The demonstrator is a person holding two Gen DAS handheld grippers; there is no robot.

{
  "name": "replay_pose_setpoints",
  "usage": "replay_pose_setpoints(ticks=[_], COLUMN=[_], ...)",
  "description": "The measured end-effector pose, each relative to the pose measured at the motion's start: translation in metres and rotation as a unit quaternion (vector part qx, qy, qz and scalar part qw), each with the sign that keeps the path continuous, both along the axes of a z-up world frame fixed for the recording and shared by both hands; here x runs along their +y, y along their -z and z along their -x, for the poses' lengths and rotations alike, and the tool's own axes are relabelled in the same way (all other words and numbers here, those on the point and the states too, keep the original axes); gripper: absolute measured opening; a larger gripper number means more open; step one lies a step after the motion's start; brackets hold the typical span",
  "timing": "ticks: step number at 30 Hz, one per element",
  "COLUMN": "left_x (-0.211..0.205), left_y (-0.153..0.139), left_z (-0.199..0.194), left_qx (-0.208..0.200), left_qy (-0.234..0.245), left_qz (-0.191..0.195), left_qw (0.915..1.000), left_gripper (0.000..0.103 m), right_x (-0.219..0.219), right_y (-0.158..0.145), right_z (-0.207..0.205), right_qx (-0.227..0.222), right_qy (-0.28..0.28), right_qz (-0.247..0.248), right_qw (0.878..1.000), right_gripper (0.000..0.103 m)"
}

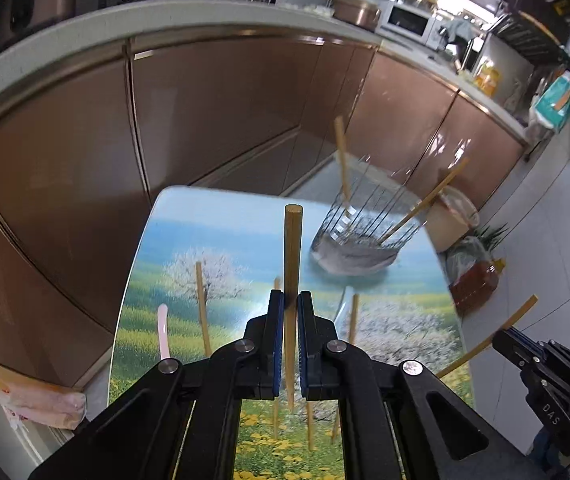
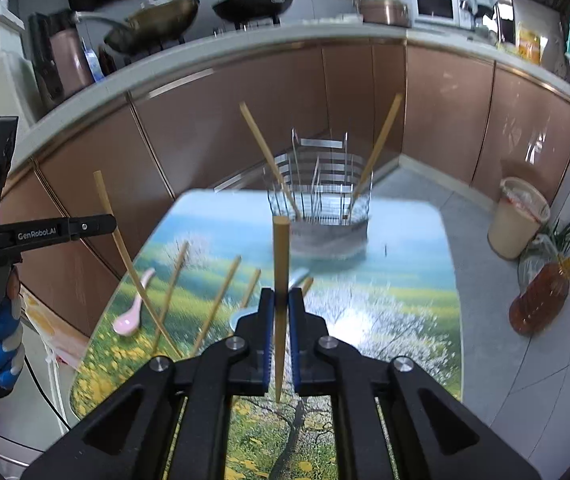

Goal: Organize utensils
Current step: 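Lift both held chopsticks upright and carry them over the wire holder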

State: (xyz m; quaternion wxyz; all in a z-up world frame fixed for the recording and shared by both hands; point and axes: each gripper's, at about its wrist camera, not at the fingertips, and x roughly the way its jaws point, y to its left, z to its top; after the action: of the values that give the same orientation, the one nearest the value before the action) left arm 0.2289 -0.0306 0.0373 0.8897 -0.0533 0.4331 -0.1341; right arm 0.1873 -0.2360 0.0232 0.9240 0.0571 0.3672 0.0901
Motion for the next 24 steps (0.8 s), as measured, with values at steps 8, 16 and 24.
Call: replay_pose_setpoints(ticks=[8,16,24], left_x=[-0.020,-0.048,-0.077], left_y=[-0.053,-0.099,-0.104], left_z=[-0.005,-0.046,-0.104], left_qx=[-0.051,-0.091,-0.109], left_qy=[0.016,0.026,0.020], left_qz=[0.030,0.051,0.059], left_qw=[0.9981,0.9942,0.9920], left_gripper=[0.006,0.006,0.006], right_x=[-0.007,-0.015,-0.036], right_y=[-0.055,-0.110,-0.130], right_z=[-0.007,-0.046,-0.109], right_qx=[-0.055,-0.101,-0.127], right_qy=[0.005,0.012,0.035], right_qz=[0.002,0.012,0.012], right_qw=[0.998,0.995,0.991], right_gripper=[0.006,0.006,0.006])
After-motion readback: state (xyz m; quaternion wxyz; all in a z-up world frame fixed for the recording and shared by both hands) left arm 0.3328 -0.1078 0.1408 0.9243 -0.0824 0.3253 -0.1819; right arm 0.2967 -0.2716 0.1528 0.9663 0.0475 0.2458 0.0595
